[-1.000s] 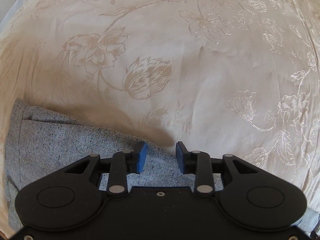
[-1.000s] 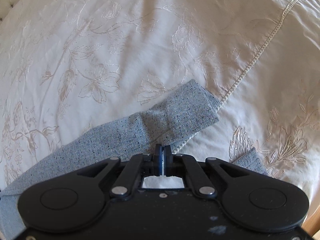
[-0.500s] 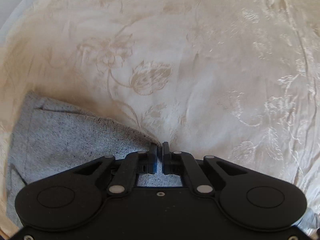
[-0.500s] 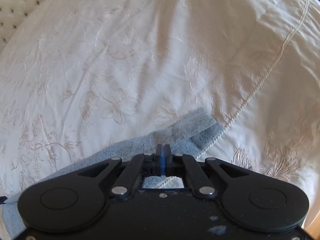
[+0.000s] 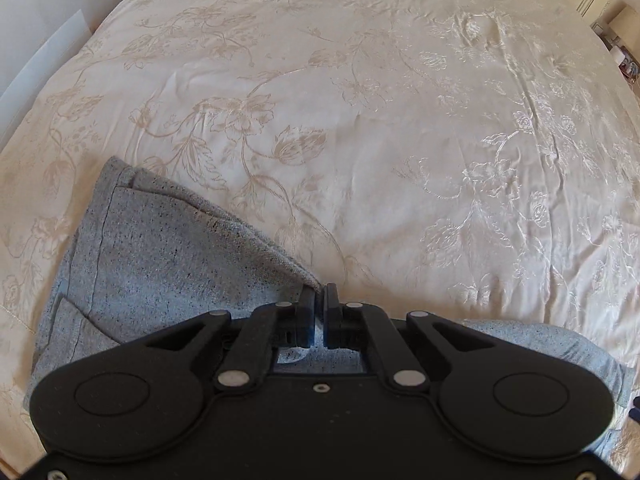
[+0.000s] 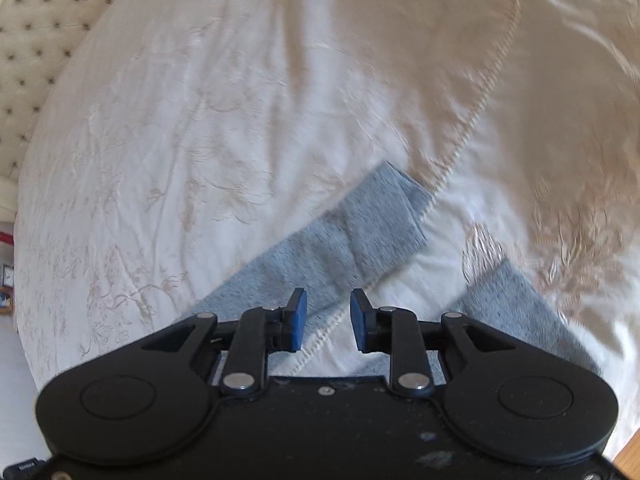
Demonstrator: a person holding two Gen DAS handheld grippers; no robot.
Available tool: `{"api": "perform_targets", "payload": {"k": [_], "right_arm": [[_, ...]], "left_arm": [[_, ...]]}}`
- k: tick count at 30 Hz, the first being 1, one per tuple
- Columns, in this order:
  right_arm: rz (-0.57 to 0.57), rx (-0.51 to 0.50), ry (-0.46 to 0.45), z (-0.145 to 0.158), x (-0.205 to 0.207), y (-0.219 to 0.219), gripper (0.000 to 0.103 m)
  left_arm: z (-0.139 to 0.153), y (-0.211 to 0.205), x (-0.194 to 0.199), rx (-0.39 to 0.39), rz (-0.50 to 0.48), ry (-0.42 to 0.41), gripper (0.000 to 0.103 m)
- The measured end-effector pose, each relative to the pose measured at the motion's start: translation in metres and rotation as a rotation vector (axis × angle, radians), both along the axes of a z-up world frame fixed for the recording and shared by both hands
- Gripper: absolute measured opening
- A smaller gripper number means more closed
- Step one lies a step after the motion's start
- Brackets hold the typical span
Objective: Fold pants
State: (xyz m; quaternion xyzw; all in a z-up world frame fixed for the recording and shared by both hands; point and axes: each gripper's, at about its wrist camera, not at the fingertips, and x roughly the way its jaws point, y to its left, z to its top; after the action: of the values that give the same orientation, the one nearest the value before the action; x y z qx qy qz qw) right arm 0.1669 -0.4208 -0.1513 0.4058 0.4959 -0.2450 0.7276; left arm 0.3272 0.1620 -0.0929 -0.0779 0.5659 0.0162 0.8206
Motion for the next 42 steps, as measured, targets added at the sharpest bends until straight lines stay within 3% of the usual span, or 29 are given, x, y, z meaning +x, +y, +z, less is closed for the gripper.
{"api": "perform_targets", "payload": {"k": [5, 8, 13, 14, 16, 28, 33, 38, 42], "right_arm": [[-0.110, -0.004, 0.004, -0.026, -0.010, -0.012, 0.027], [-0.132, -0.026, 0.030, -0.037, -0.003, -0.022, 0.028], [-0.166, -0.017, -0.001, -0.044, 0.009, -0.033, 0.028], [-0.168, -0.034, -0.026, -0.042, 0.010, -0.033, 0.022], [-0.158, -0.100, -0.076, -0.030, 0.017, -0.028, 0.006], [-0.007, -0.181, -0.155, 0.019, 0.077, -0.024, 0.004], [0.052, -0.222, -0.234, 0.056, 0.088, -0.021, 0.004], [0.047, -0.244, -0.376, 0.119, 0.054, -0.020, 0.004], [0.035, -0.250, -0.376, 0.135, 0.003, -0.019, 0.004]], "left_arm": [[0.001, -0.005, 0.001, 0.030, -0.014, -0.008, 0.004], [-0.002, -0.005, 0.007, 0.029, -0.010, -0.001, 0.004], [-0.007, -0.004, 0.019, 0.023, -0.007, 0.011, 0.004], [-0.008, -0.004, 0.021, 0.021, -0.006, 0.012, 0.004], [-0.008, -0.002, 0.025, 0.012, 0.001, 0.013, 0.004], [-0.001, 0.004, 0.037, -0.036, 0.046, -0.004, 0.004], [0.021, 0.009, 0.033, -0.039, 0.057, -0.059, 0.004], [0.070, 0.029, -0.006, -0.071, 0.060, -0.162, 0.004], [0.085, 0.050, -0.071, -0.104, 0.066, -0.208, 0.004]]}}
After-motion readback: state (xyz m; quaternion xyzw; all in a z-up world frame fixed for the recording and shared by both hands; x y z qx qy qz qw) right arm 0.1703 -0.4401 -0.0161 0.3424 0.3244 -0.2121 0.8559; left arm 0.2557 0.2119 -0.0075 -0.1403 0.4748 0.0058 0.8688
